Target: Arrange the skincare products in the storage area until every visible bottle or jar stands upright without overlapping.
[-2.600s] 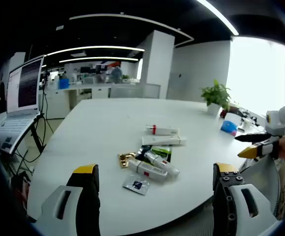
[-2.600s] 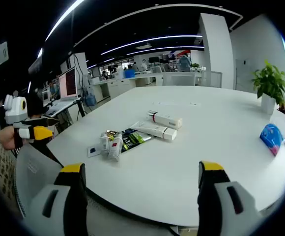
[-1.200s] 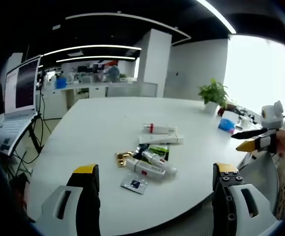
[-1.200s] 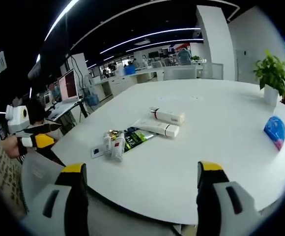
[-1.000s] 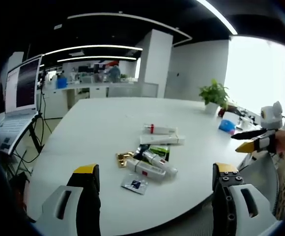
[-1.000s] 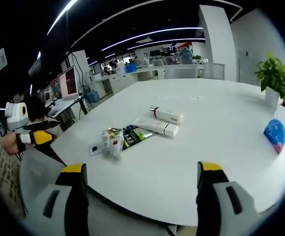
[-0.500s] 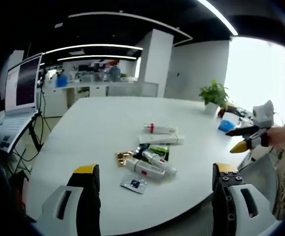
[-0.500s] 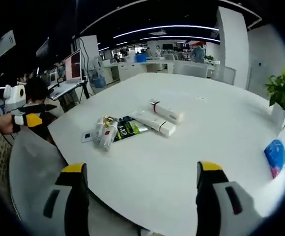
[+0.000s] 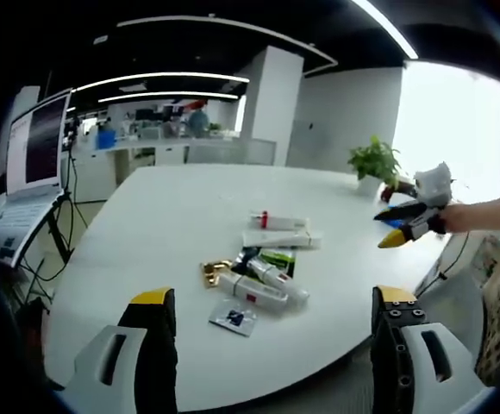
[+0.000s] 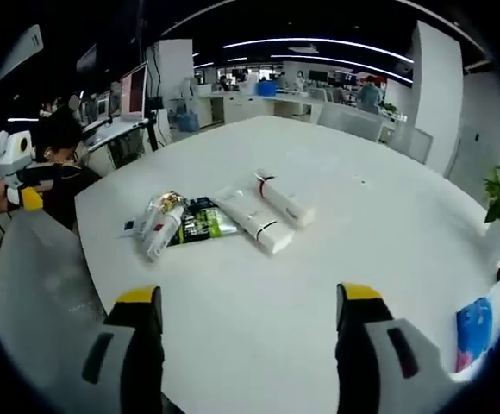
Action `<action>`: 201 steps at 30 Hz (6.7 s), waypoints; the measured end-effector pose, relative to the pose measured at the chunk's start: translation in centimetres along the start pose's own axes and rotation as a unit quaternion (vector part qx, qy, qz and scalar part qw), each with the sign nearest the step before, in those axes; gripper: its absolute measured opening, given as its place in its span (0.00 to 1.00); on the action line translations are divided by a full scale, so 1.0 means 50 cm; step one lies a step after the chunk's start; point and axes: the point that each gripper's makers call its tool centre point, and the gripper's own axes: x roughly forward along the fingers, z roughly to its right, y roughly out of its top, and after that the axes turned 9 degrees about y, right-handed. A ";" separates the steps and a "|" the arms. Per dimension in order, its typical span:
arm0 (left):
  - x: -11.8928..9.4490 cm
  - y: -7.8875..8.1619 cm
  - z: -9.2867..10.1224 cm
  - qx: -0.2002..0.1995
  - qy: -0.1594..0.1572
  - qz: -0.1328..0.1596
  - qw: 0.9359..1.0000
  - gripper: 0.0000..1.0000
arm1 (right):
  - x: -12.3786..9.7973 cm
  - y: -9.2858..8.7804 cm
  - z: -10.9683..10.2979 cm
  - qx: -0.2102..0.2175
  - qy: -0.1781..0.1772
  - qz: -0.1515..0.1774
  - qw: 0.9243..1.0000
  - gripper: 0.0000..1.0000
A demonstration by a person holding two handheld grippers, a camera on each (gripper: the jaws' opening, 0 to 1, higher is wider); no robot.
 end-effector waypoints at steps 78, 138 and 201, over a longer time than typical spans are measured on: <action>0.006 -0.019 -0.004 0.001 -0.011 -0.030 0.999 0.83 | 0.442 0.135 0.180 -0.120 0.100 -0.175 0.972 0.32; -0.021 0.015 0.065 0.088 -0.093 0.046 0.991 0.79 | -0.017 0.239 0.052 -0.066 -0.051 0.065 0.994 0.27; 0.216 0.278 0.380 -0.123 -0.232 0.024 0.965 0.26 | -0.059 0.243 -0.157 -0.065 0.086 0.192 0.975 0.28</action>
